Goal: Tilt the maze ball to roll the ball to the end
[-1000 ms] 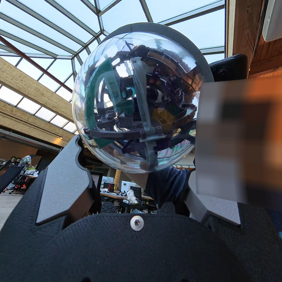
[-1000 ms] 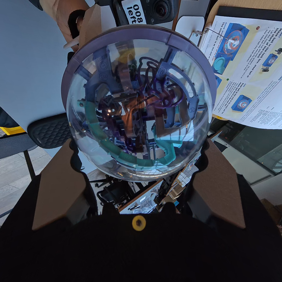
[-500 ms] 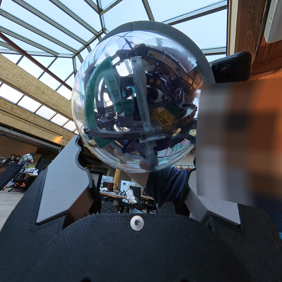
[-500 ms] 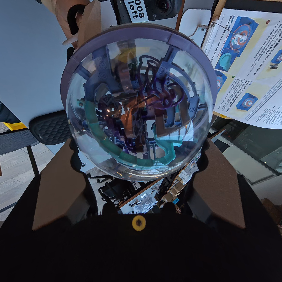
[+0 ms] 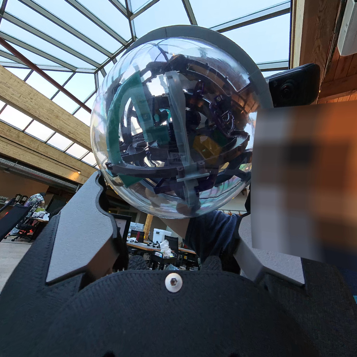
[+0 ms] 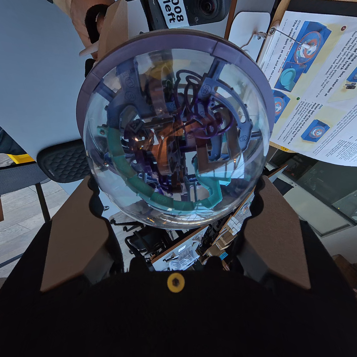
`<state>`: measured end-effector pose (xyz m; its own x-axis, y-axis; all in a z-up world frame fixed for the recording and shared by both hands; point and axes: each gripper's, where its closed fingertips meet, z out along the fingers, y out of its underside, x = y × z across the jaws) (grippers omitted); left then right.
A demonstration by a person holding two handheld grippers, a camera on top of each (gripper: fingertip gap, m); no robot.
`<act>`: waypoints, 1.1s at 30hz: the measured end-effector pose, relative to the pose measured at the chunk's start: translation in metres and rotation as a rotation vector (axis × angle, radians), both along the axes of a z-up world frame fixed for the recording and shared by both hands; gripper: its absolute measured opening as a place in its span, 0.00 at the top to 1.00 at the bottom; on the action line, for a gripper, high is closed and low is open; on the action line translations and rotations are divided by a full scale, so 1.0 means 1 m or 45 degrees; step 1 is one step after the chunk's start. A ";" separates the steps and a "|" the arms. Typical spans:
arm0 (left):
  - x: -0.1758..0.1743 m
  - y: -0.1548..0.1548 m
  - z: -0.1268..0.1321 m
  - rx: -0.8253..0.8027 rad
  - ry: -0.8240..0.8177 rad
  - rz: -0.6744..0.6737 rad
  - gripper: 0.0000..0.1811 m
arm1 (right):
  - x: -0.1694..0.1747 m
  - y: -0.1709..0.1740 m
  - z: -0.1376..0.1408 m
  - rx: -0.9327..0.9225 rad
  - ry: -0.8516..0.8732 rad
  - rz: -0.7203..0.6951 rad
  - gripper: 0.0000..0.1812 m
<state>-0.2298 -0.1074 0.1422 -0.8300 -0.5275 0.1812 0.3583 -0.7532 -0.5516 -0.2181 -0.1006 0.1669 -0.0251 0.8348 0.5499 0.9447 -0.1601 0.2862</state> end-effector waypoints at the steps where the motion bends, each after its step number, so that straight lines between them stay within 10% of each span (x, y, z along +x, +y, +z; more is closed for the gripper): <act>1: 0.000 0.000 0.000 -0.001 0.000 -0.001 0.21 | 0.000 0.000 0.000 -0.001 0.001 -0.001 0.14; 33: 0.010 0.004 -0.012 -0.033 0.040 -0.020 0.20 | 0.011 0.006 -0.011 -0.077 -0.043 -0.037 0.14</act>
<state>-0.2200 -0.1032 0.1298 -0.8320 -0.5090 0.2206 0.3291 -0.7730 -0.5424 -0.2067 -0.0947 0.1555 -0.0179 0.8670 0.4979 0.9296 -0.1689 0.3275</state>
